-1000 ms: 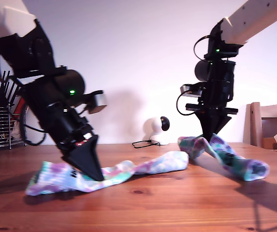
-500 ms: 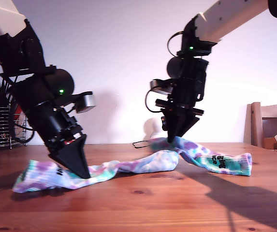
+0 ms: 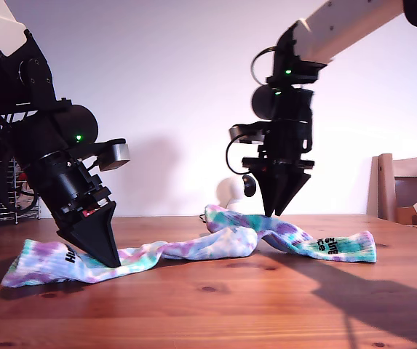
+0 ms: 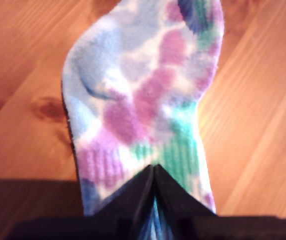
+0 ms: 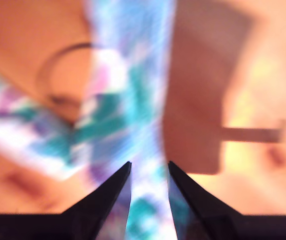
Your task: Fold the socks in front of you. After folding them, place them to the left side.
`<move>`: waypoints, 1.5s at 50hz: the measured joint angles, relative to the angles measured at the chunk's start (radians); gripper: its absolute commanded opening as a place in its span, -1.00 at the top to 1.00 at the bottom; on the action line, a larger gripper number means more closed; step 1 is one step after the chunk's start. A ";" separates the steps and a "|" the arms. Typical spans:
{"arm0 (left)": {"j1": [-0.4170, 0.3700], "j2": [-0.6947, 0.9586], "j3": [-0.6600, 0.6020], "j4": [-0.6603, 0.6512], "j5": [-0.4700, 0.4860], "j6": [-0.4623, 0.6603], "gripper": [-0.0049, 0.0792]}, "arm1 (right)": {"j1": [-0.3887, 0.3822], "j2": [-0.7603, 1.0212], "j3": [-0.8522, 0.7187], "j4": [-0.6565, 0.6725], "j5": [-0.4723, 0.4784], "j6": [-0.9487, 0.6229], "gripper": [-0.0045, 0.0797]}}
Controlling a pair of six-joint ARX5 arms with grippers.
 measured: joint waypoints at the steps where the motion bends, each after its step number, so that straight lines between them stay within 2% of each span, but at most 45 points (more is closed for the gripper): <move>1: 0.000 0.000 0.000 0.000 0.000 0.002 0.93 | 0.000 -0.004 0.000 -0.002 -0.015 -0.010 0.43; 10: 0.000 -0.002 0.000 0.003 -0.024 0.068 0.93 | 0.023 -0.029 0.001 -0.006 -0.175 -0.125 0.43; 15: 0.000 -0.008 0.000 0.019 -0.079 0.128 0.93 | 0.048 -0.033 0.002 -0.008 -0.212 -0.180 0.44; 17: 0.000 -0.009 0.000 0.032 -0.098 0.133 0.93 | 0.060 -0.033 0.003 -0.008 -0.212 -0.186 0.44; 24: 0.002 -0.007 -0.001 0.119 -0.189 0.262 0.93 | 0.084 -0.033 0.003 -0.008 -0.213 -0.204 0.44; 30: 0.011 -0.001 -0.001 0.156 -0.207 0.361 0.93 | 0.098 -0.033 0.003 -0.008 -0.213 -0.259 0.44; 45: 0.013 0.000 -0.001 0.159 -0.208 0.412 0.93 | 0.093 -0.032 0.003 0.057 -0.212 -0.397 0.44; 52: 0.013 0.000 -0.001 0.160 -0.209 0.421 0.93 | 0.086 -0.024 0.003 0.079 -0.209 -0.412 0.43; 58: 0.014 0.000 -0.001 0.159 -0.209 0.424 0.93 | 0.086 0.007 0.005 0.077 -0.208 -0.428 0.29; 67: 0.014 0.000 -0.001 0.162 -0.208 0.424 0.93 | 0.081 0.054 0.005 0.061 -0.204 -0.402 0.23; 75: 0.015 0.000 -0.001 0.168 -0.209 0.429 0.93 | 0.071 0.054 0.005 0.069 -0.182 -0.366 0.08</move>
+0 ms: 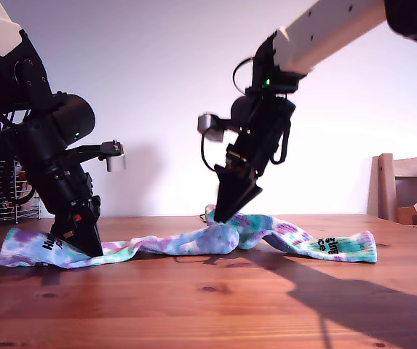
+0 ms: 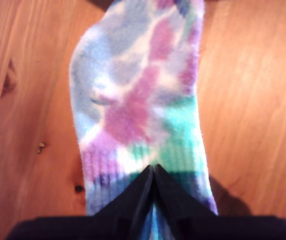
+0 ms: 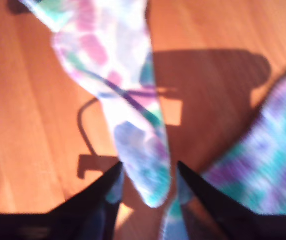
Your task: Fold the socks in front of you. After folding them, place them to the left side.
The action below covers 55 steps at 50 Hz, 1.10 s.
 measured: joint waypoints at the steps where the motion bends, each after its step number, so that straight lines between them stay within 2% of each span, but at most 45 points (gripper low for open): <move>1: 0.000 0.000 0.000 0.000 0.000 0.000 0.93 | -0.002 0.000 0.000 0.002 0.002 0.002 0.08; 16: 0.000 0.000 0.000 0.002 -0.001 0.002 0.93 | -0.018 0.006 0.000 0.004 0.026 0.014 0.10; 30: 0.000 0.000 0.000 0.003 -0.001 0.002 0.93 | -0.014 0.021 0.000 0.001 -0.031 0.014 0.12; 42: 0.000 0.001 0.000 0.006 -0.001 0.002 0.93 | -0.005 0.021 0.000 0.001 -0.055 0.014 0.37; 55: 0.002 0.001 0.000 0.007 0.002 0.002 0.93 | 0.014 0.021 0.000 -0.019 -0.055 0.014 0.91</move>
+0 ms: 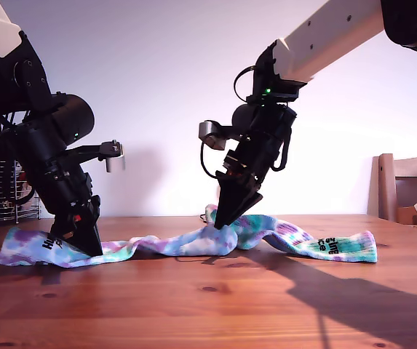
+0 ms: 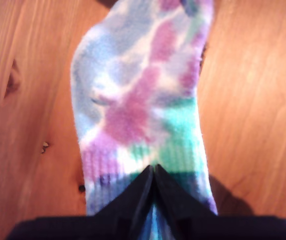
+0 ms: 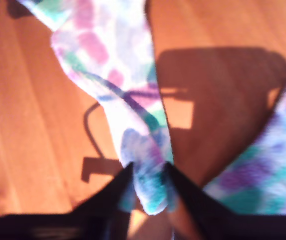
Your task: Fold the socks in front of you. After folding them, place them to the left side.
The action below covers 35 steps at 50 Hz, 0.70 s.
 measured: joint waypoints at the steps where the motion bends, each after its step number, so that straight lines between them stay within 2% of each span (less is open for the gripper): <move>1: 0.000 0.000 0.000 0.000 0.001 0.000 0.93 | 0.000 0.000 0.000 -0.001 0.000 0.000 0.92; 21: 0.004 0.002 -0.002 0.010 0.006 -0.002 0.93 | 0.017 0.000 0.000 -0.062 -0.001 0.019 0.92; 35: 0.006 0.006 -0.002 0.026 0.005 -0.012 0.93 | 0.084 0.000 0.000 -0.067 -0.001 0.080 0.92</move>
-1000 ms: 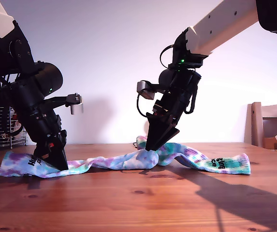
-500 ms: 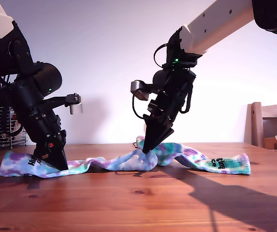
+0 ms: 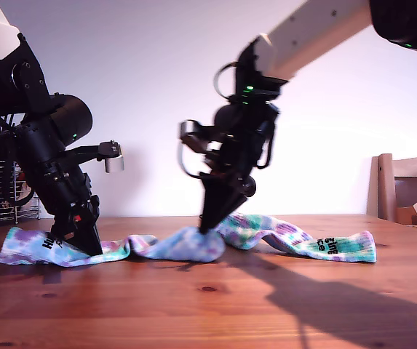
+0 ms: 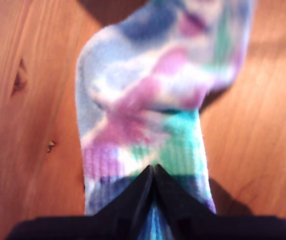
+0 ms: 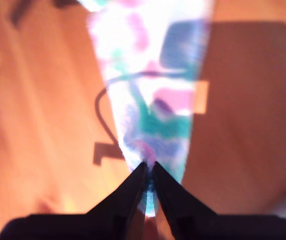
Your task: Fold the socks in front of you. After folding them, place them to the left side.
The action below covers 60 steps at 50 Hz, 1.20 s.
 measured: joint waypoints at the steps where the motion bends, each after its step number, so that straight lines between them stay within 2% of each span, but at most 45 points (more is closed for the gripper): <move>1: 0.001 0.000 0.000 0.002 0.000 0.000 0.93 | 0.006 0.000 0.000 0.000 0.000 0.007 0.92; 15: 0.040 0.003 0.009 -0.005 -0.028 0.000 0.93 | 0.069 0.000 0.000 -0.002 -0.001 0.039 0.92; 24: 0.084 0.027 0.100 -0.164 -0.061 -0.040 0.93 | 0.076 0.000 0.000 -0.002 -0.038 0.051 0.92; 35: 0.080 0.042 0.198 -0.381 -0.052 -0.143 0.93 | 0.082 0.000 0.000 -0.002 -0.053 0.055 0.92; 44: 0.060 0.042 0.270 -0.494 0.080 -0.253 0.93 | 0.095 0.000 0.000 -0.002 -0.052 0.077 0.92; 52: 0.054 0.042 0.295 -0.508 0.302 -0.340 0.93 | 0.101 0.000 0.000 -0.002 -0.053 0.077 0.92; 60: 0.042 0.042 0.295 -0.515 0.341 -0.352 0.93 | 0.098 0.000 0.000 -0.002 -0.051 0.077 0.92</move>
